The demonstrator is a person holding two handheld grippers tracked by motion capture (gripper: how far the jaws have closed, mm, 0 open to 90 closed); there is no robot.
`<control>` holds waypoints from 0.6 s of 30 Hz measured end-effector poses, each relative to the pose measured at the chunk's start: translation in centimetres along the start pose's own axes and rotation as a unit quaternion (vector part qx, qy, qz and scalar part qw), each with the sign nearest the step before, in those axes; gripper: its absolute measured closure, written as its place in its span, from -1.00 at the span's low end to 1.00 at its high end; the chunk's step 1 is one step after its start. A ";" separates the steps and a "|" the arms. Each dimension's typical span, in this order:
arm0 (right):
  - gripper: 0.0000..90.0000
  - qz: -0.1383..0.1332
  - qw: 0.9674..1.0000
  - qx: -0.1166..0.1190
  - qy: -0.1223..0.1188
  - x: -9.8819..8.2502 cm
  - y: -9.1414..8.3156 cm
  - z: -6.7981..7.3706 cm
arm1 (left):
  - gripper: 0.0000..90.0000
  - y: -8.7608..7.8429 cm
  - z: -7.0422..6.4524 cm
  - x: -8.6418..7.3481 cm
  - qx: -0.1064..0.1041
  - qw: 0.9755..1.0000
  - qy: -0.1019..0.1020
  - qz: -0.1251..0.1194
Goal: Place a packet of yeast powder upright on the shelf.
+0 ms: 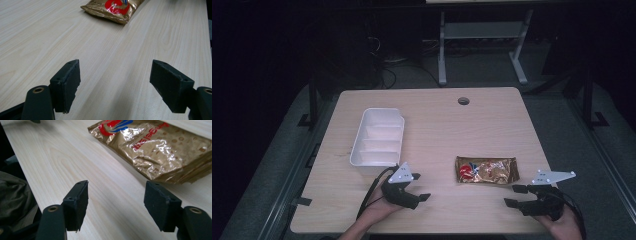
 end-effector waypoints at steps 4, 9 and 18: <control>-0.22 0.011 1.000 -0.003 0.001 -0.1 0.1 -0.1 | -0.46 0.0 0.0 0.0 -0.001 1.000 0.000 0.000; -0.22 0.001 1.000 -0.015 0.009 -0.1 -0.3 -0.4 | -0.45 0.3 -0.1 0.3 0.000 1.000 -0.003 -0.002; -0.24 -0.008 0.999 -0.036 0.040 -0.3 -1.3 -1.3 | -0.23 1.7 -1.2 2.0 0.008 1.000 0.011 0.024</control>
Point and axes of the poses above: each handheld gripper's, and its own axes: y roughly forward along the jaws, x roughly out of its top, z roughly to its left, the point moved 4 cm from there along y, roughly forward along the jaws, and after that the axes turned 15 degrees about -y, right-handed, at the moved point
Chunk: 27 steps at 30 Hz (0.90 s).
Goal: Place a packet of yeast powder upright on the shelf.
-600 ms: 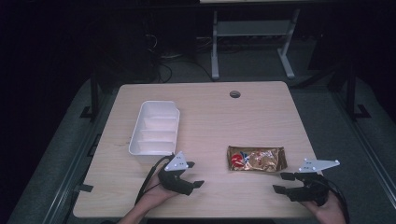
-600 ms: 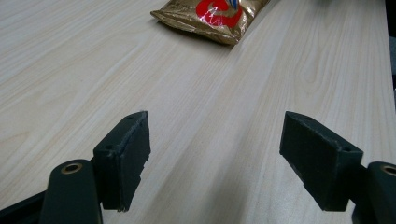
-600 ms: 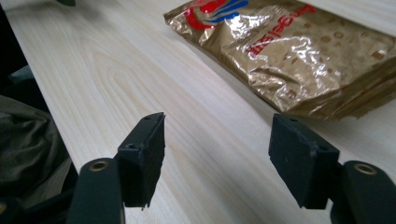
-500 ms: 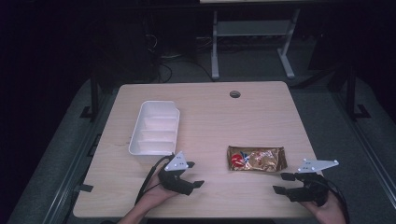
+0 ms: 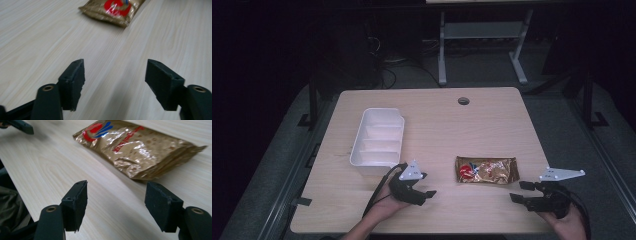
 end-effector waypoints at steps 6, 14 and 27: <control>-0.32 0.002 0.999 -0.018 0.029 -0.5 -0.6 -1.0 | 0.14 1.6 -0.1 1.3 -0.023 1.000 -0.007 0.018; -0.38 -0.007 0.998 -0.049 0.050 -0.5 -1.8 -2.3 | 0.56 4.4 -0.1 3.5 -0.040 0.999 -0.009 0.034; -0.44 -0.028 0.993 -0.065 0.089 1.2 -2.1 -5.0 | 0.74 9.5 -0.5 7.9 -0.033 0.997 0.016 0.073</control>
Point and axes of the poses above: each handheld gripper's, and its own axes: y roughly forward along the jaws, x roughly out of its top, z roughly to its left, the point moved 4 cm from there along y, roughly forward along the jaws, and after that the axes turned 15 degrees about -y, right-handed, at the moved point
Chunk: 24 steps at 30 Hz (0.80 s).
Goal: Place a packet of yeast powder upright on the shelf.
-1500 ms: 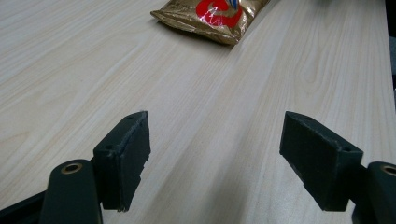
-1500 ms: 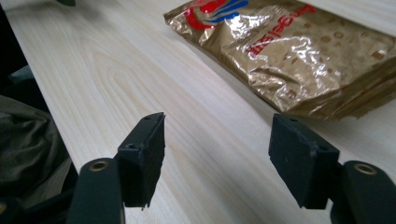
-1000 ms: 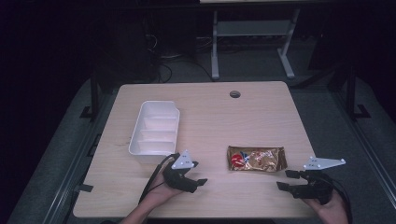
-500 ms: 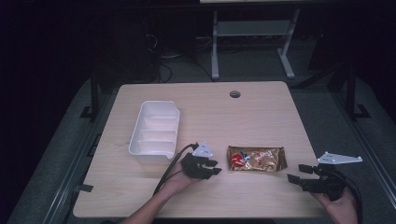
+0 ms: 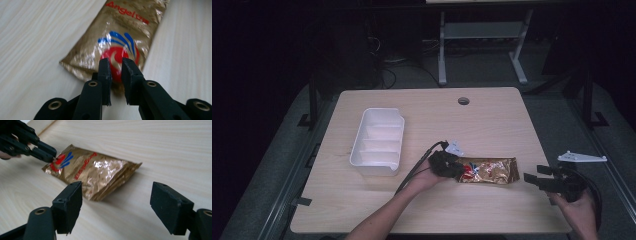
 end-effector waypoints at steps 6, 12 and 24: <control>-0.44 0.003 1.000 0.000 0.009 1.1 1.6 -0.8 | 0.74 1.0 -0.2 1.2 0.013 1.000 0.008 0.001; -0.41 0.026 0.999 0.011 0.032 1.0 4.0 -0.6 | 0.74 1.2 -0.2 1.2 0.012 1.000 0.006 -0.004; -0.09 0.056 0.996 0.017 0.073 -0.7 6.1 -0.4 | 0.74 1.2 -0.2 0.9 0.014 1.000 0.006 -0.015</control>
Point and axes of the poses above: each handheld gripper's, and its own axes: y roughly forward along the jaws, x roughly out of its top, z roughly to its left, the point moved 4 cm from there along y, roughly forward along the jaws, and after that the axes turned 15 degrees about -y, right-handed, at the moved point
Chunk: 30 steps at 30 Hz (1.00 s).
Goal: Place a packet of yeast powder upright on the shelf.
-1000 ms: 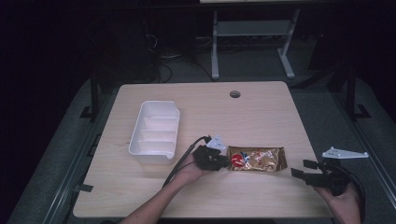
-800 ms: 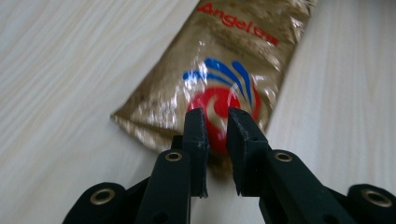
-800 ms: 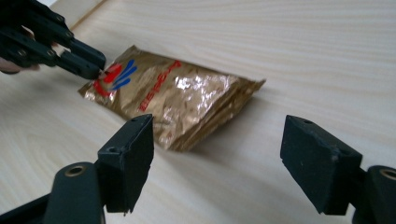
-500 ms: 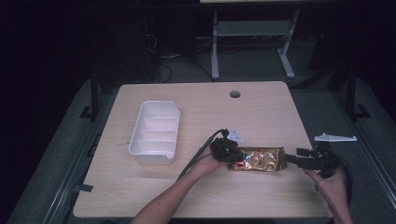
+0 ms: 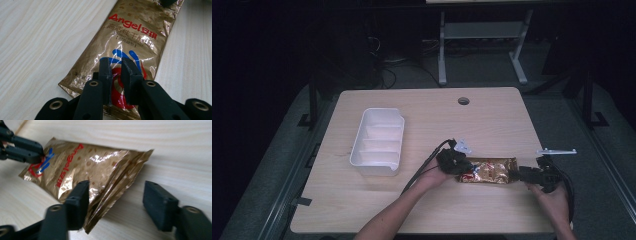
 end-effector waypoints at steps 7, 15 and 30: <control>0.48 0.007 0.999 0.030 -0.011 0.1 0.7 0.7 | 0.71 0.0 -0.1 0.0 -0.001 1.000 0.002 0.001; 0.94 -0.016 0.998 0.028 -0.055 1.8 -0.3 1.5 | 0.25 -0.6 0.0 0.1 -0.009 1.000 0.000 -0.012; 0.98 -0.042 0.970 0.033 -0.237 8.8 -4.1 7.3 | -0.42 -5.1 1.6 0.4 -0.089 0.991 -0.051 -0.091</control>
Point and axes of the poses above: each handheld gripper's, and its own axes: y roughly forward along the jaws, x roughly out of its top, z roughly to its left, the point moved 4 cm from there along y, roughly forward along the jaws, and after that the axes turned 15 degrees about -y, right-handed, at the moved point
